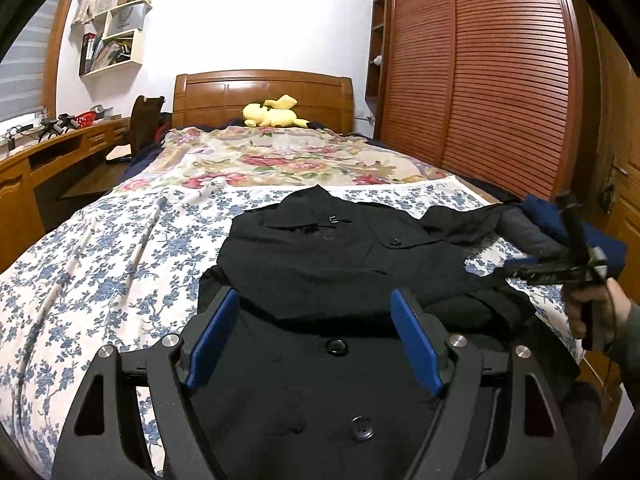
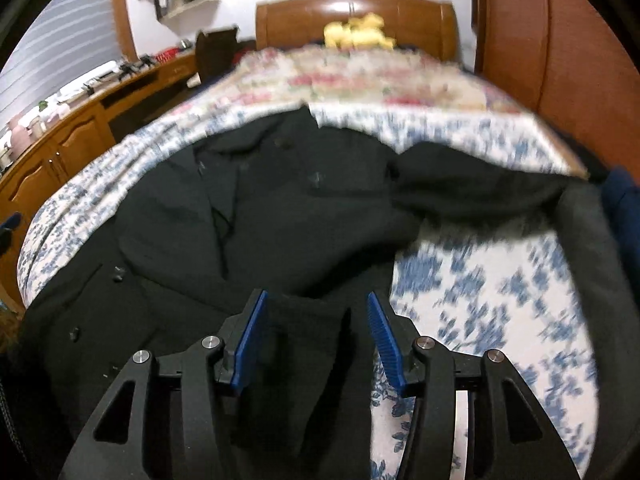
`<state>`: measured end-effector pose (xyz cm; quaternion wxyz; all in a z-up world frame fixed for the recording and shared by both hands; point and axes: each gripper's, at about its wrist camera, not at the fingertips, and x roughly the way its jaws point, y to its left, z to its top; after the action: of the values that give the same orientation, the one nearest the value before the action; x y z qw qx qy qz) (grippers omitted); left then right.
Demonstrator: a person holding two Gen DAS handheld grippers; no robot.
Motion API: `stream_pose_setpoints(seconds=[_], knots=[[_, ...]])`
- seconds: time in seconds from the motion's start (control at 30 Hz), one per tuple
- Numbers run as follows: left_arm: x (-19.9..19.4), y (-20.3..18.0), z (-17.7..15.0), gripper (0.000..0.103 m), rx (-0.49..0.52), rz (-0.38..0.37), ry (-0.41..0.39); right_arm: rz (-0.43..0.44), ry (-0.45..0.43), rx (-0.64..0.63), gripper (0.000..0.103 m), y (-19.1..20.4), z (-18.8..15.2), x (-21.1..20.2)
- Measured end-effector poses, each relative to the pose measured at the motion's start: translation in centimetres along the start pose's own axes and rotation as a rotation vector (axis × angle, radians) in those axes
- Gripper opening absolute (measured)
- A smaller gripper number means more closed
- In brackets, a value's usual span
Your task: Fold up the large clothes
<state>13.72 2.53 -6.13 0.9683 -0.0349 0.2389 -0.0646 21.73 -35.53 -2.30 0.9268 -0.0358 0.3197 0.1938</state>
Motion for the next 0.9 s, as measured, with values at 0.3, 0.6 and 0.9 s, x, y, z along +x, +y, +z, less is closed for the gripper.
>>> stream_pose_setpoints(seconds=[0.3, 0.6, 0.9], knots=[[-0.2, 0.7, -0.1, 0.079, -0.008, 0.004, 0.001, 0.093, -0.013, -0.034, 0.004, 1.3, -0.3, -0.1], [-0.2, 0.8, -0.1, 0.079, -0.013, -0.004, -0.001, 0.043, -0.188, -0.187, 0.004, 6.2, -2.6, -7.8], [-0.1, 0.1, -0.5, 0.079, 0.004, -0.020, 0.010, 0.119, -0.111, -0.171, 0.003, 7.4, -8.5, -11.4]])
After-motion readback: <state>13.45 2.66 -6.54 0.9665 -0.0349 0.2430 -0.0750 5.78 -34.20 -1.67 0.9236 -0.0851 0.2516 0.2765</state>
